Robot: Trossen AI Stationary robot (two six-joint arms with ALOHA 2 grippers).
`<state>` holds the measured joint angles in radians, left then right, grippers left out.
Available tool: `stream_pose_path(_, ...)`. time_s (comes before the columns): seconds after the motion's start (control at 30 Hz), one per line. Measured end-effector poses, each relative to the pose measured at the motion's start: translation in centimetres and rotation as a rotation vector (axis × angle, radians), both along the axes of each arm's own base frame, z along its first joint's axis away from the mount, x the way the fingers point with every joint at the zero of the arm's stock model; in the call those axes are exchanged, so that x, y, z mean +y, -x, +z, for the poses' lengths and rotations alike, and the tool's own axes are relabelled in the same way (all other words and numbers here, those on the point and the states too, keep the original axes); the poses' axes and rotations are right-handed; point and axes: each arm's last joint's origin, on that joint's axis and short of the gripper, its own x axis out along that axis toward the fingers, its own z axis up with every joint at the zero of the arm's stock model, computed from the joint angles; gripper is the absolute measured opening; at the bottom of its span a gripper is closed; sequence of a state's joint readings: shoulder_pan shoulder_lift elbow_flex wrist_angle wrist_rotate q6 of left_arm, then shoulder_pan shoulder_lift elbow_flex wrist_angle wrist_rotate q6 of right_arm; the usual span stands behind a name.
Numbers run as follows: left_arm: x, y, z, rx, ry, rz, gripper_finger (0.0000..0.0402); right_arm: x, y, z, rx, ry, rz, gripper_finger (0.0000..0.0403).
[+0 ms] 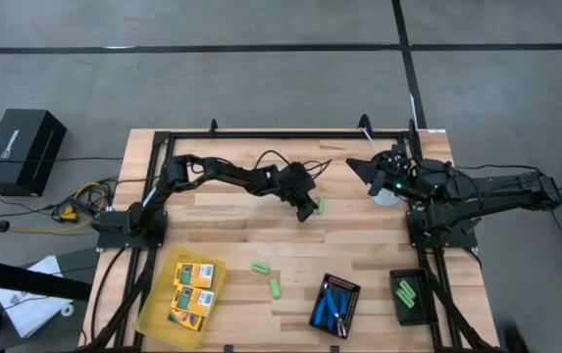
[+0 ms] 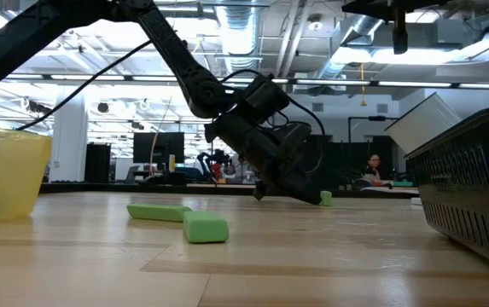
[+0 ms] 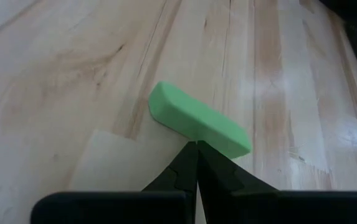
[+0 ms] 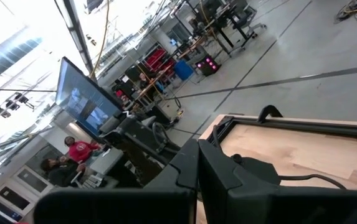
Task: Pick & Place School Supplies
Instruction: Put the green eraser into the right black bin
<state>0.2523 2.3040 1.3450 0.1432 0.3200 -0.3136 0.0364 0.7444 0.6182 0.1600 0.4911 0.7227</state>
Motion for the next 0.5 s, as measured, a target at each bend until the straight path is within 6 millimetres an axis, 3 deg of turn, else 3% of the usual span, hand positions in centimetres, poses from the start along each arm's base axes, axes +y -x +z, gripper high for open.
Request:
stream_pose_path(0.37, 0.3, 0.5, 0.8, 0.025, 0.090, 0.021, 0.0001, 0.0, 0.0, 0.1, 0.007, 0.023, -0.004, 0.0000)
stream_pose_path(0.5, 0.8, 1.5, 4.2, 0.014, 0.156, 0.032, 0.0001, 0.0, 0.2, 2.7, 0.030, 0.161, -0.026, 0.0000)
